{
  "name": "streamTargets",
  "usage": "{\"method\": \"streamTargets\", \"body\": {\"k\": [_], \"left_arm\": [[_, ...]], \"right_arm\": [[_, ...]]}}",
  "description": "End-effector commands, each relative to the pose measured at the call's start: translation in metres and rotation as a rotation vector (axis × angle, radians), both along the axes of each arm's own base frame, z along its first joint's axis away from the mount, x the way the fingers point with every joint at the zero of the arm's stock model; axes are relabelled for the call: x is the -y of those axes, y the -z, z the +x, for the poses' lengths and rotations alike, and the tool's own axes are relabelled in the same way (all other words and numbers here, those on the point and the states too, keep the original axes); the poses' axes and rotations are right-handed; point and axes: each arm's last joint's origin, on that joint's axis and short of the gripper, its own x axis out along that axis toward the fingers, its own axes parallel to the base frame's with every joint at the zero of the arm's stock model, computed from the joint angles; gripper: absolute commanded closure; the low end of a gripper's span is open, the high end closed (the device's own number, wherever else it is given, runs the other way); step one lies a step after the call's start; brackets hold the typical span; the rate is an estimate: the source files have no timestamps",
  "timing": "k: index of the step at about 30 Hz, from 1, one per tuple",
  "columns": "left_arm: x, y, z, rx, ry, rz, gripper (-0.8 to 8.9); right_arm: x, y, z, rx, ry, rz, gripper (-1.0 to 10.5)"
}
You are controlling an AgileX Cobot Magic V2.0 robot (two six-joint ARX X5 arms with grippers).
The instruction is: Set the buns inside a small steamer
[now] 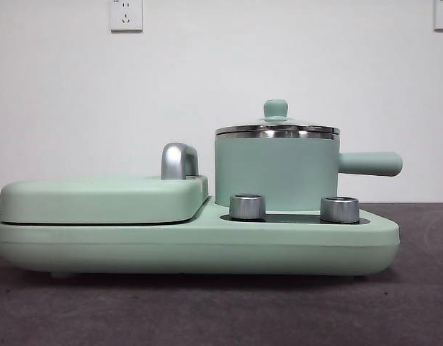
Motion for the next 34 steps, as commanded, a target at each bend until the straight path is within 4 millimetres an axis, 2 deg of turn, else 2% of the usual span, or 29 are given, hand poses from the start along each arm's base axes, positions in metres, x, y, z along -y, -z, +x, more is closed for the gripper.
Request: {"method": "streamTargets", "body": {"k": [1,7,11,14,24,34], "left_arm": [[-0.005,0.016,0.009,0.111,-0.083,0.082,7.85],[-0.021,0.075,0.024,0.258,-0.323,0.084,7.85],[-0.028,0.114,0.025,0.255,-0.414,0.089,7.86],[-0.030,0.134,0.026,0.245,-0.432,0.086,7.86],[-0.028,0.162,0.033,0.228,-0.387,0.092,7.86],[-0.027,0.164,0.035,0.280,-0.345,0.164,7.86]], "right_arm": [[0.000,-0.004,-0.001,0.027,-0.010,0.005,9.3],[0.000,-0.004,-0.001,0.027,-0.010,0.005,9.3],[0.000,-0.004,-0.001,0.027,-0.010,0.005,9.3],[0.000,-0.004,-0.001,0.027,-0.010,0.005,9.3],[0.000,-0.004,-0.001,0.027,-0.010,0.005,9.3],[0.000,-0.004,-0.001,0.027,-0.010,0.005,9.3]]}}
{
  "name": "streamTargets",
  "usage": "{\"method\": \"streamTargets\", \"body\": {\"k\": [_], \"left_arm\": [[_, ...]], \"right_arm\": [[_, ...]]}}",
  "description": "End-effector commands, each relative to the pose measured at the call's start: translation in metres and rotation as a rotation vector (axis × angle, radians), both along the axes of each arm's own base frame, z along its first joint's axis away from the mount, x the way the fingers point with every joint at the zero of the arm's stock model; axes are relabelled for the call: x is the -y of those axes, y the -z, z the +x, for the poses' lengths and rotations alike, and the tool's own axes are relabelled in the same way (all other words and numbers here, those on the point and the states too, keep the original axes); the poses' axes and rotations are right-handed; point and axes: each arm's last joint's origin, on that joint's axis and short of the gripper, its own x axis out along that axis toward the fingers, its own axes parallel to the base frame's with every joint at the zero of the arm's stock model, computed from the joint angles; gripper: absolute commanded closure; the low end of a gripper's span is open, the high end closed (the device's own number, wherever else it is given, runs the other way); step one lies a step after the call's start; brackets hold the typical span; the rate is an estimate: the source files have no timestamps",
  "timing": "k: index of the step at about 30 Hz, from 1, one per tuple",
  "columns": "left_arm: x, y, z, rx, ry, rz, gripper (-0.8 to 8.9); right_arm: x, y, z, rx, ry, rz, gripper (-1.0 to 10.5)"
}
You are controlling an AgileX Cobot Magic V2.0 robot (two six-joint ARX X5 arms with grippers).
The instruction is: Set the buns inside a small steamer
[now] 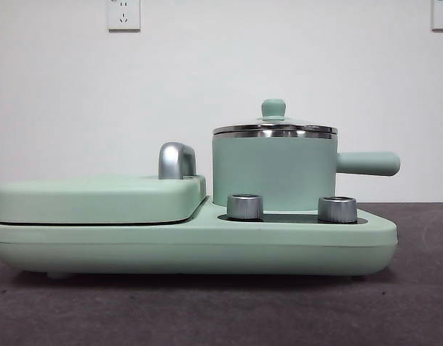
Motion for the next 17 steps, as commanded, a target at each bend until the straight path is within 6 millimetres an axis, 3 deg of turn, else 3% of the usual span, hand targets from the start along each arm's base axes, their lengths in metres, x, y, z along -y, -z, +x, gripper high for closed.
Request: {"method": "streamTargets", "body": {"k": [1,17], "left_arm": [[-0.0002,0.0076,0.0008,-0.027,0.004,0.030,7.86],[-0.0001,0.0071,0.0008,-0.023,0.003,0.021,7.86]], "right_arm": [[0.0001,-0.0039,-0.0008,0.026,-0.011,0.005,9.3],[0.0001,-0.0039,-0.0008,0.026,-0.011,0.005,9.3]]}}
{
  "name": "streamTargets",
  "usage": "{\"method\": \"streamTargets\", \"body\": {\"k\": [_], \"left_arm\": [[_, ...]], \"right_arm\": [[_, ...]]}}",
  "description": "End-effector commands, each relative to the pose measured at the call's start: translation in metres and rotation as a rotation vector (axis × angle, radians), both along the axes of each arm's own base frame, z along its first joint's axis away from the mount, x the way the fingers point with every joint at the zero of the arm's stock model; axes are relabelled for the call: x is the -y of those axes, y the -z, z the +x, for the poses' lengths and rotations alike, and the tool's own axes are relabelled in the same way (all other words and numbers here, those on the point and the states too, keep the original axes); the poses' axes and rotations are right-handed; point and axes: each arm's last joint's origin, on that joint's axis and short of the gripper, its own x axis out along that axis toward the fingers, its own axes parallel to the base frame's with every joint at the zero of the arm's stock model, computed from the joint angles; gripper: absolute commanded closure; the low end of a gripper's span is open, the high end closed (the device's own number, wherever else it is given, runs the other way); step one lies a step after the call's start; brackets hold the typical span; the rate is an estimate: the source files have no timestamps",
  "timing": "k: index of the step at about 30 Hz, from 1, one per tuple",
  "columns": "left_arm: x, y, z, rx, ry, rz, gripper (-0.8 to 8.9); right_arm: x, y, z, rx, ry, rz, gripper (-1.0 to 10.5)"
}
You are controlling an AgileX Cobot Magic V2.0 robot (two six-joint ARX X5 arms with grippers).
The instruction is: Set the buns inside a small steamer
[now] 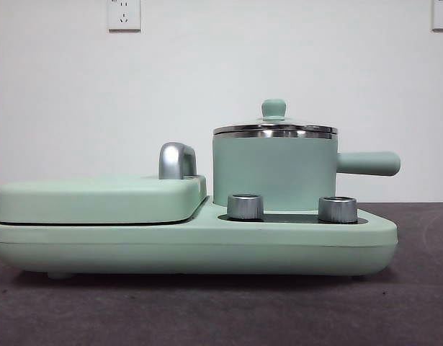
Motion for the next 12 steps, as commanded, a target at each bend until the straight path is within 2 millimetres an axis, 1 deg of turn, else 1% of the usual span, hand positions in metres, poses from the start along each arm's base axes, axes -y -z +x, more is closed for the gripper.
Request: {"method": "streamTargets", "body": {"k": [1,7,12], "left_arm": [[0.0001,0.0072,0.0008,-0.023,0.003,0.012,7.86],[0.0001,0.0072,0.0008,-0.023,0.003,0.012,7.86],[0.0001,0.0072,0.0008,-0.023,0.002,0.012,7.86]], "right_arm": [[0.0001,-0.0039,-0.0008,0.026,-0.011,0.005,9.3],[0.0003,-0.0039,-0.0010,0.028,-0.009,0.006,9.3],[0.0063,-0.0001,-0.0047,0.056,0.089,0.036,9.3]]}}
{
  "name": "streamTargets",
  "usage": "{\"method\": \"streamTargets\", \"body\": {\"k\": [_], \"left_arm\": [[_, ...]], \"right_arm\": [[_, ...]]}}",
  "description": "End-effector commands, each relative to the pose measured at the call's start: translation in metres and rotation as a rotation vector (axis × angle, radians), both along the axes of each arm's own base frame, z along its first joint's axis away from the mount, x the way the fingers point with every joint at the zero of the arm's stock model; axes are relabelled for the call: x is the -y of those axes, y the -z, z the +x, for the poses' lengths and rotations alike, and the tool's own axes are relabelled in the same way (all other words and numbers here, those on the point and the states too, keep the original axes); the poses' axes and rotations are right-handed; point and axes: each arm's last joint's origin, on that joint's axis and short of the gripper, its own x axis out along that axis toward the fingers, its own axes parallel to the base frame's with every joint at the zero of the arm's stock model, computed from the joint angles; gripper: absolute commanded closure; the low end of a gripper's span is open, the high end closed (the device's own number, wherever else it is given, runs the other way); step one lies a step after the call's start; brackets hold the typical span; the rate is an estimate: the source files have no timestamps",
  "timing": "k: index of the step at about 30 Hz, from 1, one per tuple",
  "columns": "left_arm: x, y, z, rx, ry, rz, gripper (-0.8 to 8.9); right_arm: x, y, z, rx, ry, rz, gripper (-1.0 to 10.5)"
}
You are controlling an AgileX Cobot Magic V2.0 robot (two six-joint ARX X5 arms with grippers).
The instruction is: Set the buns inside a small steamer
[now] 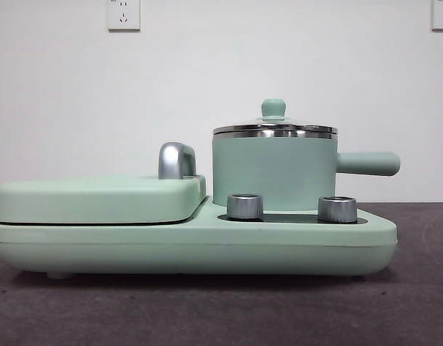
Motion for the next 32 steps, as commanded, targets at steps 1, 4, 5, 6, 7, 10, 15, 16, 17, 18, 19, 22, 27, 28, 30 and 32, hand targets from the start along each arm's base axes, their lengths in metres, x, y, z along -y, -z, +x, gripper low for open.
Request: {"method": "streamTargets", "body": {"k": [1,4,5,6,7,10,15,16,17,18,19,22,27,28,30,32], "left_arm": [[0.000,0.007,0.001,-0.024,0.003,0.012,7.86],[0.000,0.007,0.001,-0.024,0.003,0.012,7.86],[0.000,0.007,0.001,-0.024,0.003,0.012,7.86],[0.000,0.007,0.001,-0.024,0.003,0.012,7.86],[0.000,0.007,0.001,-0.024,0.003,0.012,7.86],[0.000,0.007,0.001,-0.024,0.003,0.012,7.86],[0.000,0.007,0.001,-0.024,0.003,0.012,7.86],[0.000,0.007,0.001,-0.024,0.003,0.012,7.86],[0.000,0.007,0.001,-0.024,0.003,0.012,7.85],[0.000,0.007,0.001,-0.024,0.003,0.012,7.86],[0.000,0.007,0.001,-0.024,0.003,0.012,7.86],[0.000,0.007,0.001,-0.024,0.003,0.012,7.85],[0.000,0.007,0.001,-0.024,0.003,0.012,7.86],[0.000,0.007,0.001,-0.024,0.003,0.012,7.86],[0.000,0.007,0.001,-0.024,0.003,0.012,7.86],[0.000,0.007,0.001,-0.023,0.003,0.012,7.86]], "right_arm": [[0.002,0.004,0.002,0.041,0.057,0.018,9.3],[0.002,0.019,0.013,0.113,0.146,0.040,9.3],[0.002,0.025,0.017,0.142,0.170,0.048,9.3],[0.002,0.031,0.023,0.189,0.197,0.062,9.3],[0.003,0.036,0.030,0.263,0.221,0.080,9.3],[0.005,0.050,0.043,0.437,0.288,0.104,9.3],[0.014,0.082,0.057,0.556,0.547,0.056,9.3],[0.016,0.089,0.058,0.545,0.610,0.038,9.3],[0.018,0.095,0.060,0.535,0.662,0.024,9.3],[0.019,0.101,0.061,0.525,0.711,0.010,9.3],[0.020,0.107,0.062,0.517,0.746,-0.002,9.3],[0.021,0.121,0.064,0.496,0.778,-0.021,9.3],[0.021,0.145,0.069,0.429,0.779,-0.048,9.3],[0.021,0.151,0.070,0.411,0.780,-0.048,9.3],[0.021,0.157,0.070,0.361,0.784,-0.055,9.3],[0.021,0.162,0.070,0.318,0.783,-0.074,9.3]]}}
